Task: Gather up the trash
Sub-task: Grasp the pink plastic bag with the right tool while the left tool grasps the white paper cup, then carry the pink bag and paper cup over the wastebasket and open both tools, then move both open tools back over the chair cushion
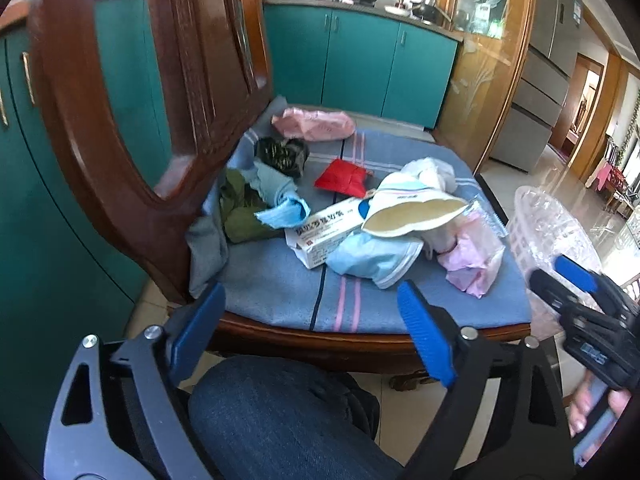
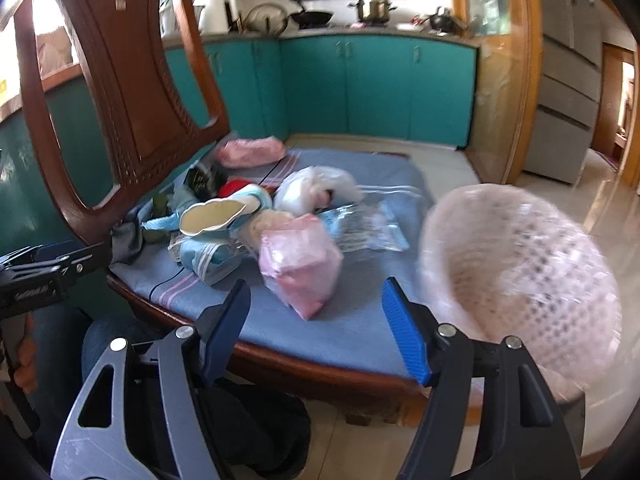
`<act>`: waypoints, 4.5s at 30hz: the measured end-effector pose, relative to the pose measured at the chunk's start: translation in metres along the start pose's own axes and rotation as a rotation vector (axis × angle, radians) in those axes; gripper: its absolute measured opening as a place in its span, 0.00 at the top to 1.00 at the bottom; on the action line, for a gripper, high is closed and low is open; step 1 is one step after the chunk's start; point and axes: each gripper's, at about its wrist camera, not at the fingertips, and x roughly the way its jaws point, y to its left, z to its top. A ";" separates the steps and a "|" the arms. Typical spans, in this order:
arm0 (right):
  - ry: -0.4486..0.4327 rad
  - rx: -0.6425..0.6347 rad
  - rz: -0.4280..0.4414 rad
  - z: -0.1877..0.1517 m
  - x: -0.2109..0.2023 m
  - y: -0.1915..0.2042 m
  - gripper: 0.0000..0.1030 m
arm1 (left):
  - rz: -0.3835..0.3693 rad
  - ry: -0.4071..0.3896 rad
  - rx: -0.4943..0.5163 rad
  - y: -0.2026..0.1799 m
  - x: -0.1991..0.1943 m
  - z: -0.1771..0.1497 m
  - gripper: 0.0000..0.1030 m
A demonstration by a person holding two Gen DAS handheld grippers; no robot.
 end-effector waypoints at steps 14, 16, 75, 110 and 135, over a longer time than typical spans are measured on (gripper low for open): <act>0.117 -0.033 0.048 0.020 0.091 0.003 0.30 | -0.067 0.041 -0.023 -0.012 0.053 0.030 0.07; 0.128 -0.030 0.066 0.019 0.093 0.001 0.33 | -0.081 0.048 -0.022 -0.014 0.060 0.032 0.07; -0.027 0.048 -0.016 0.025 0.021 -0.048 0.39 | -0.405 -0.059 -0.075 -0.051 0.058 0.072 0.88; -0.075 0.338 -0.333 -0.008 -0.055 -0.209 0.33 | -0.701 0.103 0.120 -0.233 0.073 0.055 0.35; -0.237 0.124 -0.131 0.032 -0.055 -0.095 0.03 | -0.104 -0.065 -0.039 -0.049 0.015 0.028 0.09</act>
